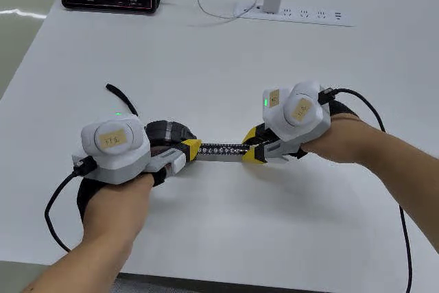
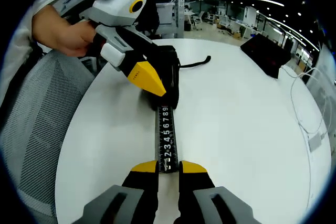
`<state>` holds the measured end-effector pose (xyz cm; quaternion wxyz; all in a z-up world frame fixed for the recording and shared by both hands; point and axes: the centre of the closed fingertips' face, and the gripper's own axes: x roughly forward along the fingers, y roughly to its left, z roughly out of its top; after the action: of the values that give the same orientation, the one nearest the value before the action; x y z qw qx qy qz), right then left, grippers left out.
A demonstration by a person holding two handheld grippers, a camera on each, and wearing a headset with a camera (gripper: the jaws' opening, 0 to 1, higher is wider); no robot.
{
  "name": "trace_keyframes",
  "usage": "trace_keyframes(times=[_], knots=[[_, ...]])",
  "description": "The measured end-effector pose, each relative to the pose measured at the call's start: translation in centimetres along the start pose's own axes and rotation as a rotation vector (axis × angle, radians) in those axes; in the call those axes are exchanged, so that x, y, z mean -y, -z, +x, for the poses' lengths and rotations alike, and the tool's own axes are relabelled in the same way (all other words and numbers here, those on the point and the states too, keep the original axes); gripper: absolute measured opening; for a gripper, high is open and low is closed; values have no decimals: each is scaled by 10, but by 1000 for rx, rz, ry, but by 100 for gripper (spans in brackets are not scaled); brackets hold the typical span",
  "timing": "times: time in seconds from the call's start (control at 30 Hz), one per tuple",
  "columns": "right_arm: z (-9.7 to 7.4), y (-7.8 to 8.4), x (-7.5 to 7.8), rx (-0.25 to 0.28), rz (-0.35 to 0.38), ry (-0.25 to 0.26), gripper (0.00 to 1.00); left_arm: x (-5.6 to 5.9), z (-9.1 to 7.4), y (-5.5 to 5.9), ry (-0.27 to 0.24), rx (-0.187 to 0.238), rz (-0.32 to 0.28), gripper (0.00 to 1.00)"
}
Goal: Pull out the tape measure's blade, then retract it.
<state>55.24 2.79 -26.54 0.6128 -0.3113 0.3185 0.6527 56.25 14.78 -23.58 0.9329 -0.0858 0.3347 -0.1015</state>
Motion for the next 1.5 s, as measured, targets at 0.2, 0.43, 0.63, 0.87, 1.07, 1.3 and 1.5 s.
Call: trace_keyframes(times=[0.2,0.43,0.63,0.87,1.07,1.3,1.5], knots=[[5,-7,0,11,-3,-6,10,0,0,0,1,-3,-6,58],[10,-14,0,18,-4,-13,10,1,0,0,2,-3,-7,58],[14,-19,0,24,3,-18,10,1,0,0,2,-3,-8,58],[18,-24,-1,28,0,-24,10,0,0,0,3,-3,-12,58],[24,-30,-1,39,0,-29,10,0,1,0,4,-3,-13,58],[31,-40,-2,61,2,-39,10,-1,1,0,5,-2,-13,58],[37,-49,-3,84,4,-42,10,-1,1,0,9,-1,-17,58]])
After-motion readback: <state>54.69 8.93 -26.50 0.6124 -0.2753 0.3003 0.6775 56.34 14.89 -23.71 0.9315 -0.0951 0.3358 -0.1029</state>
